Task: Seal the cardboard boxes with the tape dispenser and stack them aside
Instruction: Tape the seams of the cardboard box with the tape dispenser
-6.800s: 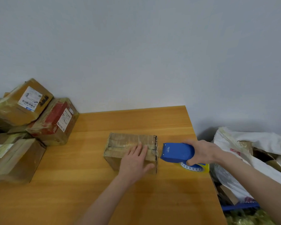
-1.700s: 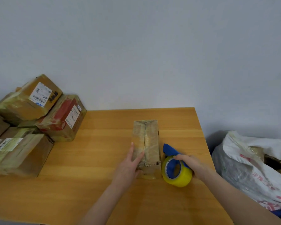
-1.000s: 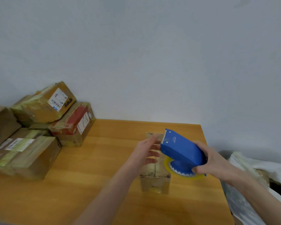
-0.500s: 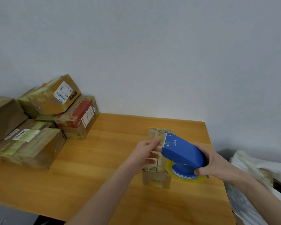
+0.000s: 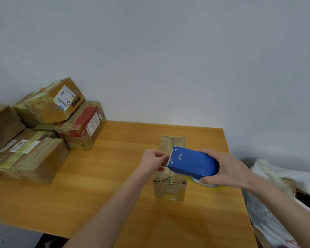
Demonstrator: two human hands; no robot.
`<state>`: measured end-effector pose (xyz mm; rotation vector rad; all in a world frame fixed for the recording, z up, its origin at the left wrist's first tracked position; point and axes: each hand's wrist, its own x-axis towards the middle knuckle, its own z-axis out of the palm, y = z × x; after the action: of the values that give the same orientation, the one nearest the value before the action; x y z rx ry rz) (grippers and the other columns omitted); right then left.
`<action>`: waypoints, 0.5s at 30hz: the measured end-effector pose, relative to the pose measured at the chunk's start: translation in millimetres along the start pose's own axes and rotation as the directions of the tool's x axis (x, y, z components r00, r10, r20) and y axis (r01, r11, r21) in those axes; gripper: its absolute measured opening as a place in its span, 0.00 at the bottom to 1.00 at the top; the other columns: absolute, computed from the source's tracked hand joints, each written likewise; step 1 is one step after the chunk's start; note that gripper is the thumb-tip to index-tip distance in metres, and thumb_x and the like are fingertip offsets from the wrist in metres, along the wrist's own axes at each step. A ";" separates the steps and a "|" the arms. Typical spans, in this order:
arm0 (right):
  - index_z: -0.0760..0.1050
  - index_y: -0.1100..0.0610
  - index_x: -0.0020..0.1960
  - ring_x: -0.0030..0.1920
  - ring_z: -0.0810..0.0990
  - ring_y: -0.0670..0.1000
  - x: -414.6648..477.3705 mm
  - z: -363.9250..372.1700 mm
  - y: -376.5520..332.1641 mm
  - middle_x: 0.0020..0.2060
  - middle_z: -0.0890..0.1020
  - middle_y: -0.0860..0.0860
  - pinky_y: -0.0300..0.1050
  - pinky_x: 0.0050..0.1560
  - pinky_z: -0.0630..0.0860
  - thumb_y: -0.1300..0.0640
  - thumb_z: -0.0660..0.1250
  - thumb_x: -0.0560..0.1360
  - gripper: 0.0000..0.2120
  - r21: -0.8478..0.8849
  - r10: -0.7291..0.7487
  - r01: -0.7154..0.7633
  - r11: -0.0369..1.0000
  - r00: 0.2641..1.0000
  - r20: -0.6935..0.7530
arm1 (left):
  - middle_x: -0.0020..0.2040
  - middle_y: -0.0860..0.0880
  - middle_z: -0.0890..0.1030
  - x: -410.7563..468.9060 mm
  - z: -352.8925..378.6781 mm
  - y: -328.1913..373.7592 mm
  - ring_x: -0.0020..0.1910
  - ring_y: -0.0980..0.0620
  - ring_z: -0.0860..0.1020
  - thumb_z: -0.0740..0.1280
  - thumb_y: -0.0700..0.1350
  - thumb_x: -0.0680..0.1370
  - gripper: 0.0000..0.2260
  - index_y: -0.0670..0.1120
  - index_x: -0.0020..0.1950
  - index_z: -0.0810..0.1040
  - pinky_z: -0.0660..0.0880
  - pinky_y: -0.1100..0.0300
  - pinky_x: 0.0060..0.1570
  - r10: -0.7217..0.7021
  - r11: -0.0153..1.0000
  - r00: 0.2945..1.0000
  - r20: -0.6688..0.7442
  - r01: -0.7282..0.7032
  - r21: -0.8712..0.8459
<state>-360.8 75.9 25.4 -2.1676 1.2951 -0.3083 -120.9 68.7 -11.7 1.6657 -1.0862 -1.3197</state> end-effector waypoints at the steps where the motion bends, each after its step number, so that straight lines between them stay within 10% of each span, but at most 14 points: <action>1: 0.62 0.29 0.58 0.50 0.77 0.39 0.1 -0.9 0.0 0.50 0.75 0.32 0.40 0.48 0.77 0.43 0.76 0.64 0.31 -0.018 0.001 -0.001 1.000 1.000 0.006 | 0.30 0.51 0.82 -1.1 -3.2 -2.3 0.29 0.58 0.77 0.71 0.41 0.76 0.07 0.45 0.38 0.83 0.73 0.68 0.28 0.004 1.000 1.000 0.009 -0.004 -0.006; 15: 0.66 0.36 0.60 0.39 0.80 0.38 -38.1 -2.5 64.8 0.45 0.80 0.41 0.44 0.42 0.81 0.50 0.76 0.62 0.31 -0.044 0.180 -0.176 0.983 0.974 0.135 | 0.38 0.49 0.81 -18.8 -59.5 -65.7 0.38 0.52 0.75 0.69 0.46 0.78 0.09 0.42 0.42 0.81 0.72 0.60 0.37 -0.030 0.981 0.984 -0.177 0.063 0.185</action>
<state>-427.9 84.9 -7.3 -2.0410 1.4103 -0.0641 -53.6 113.1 -53.1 1.9191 -1.1027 -1.1024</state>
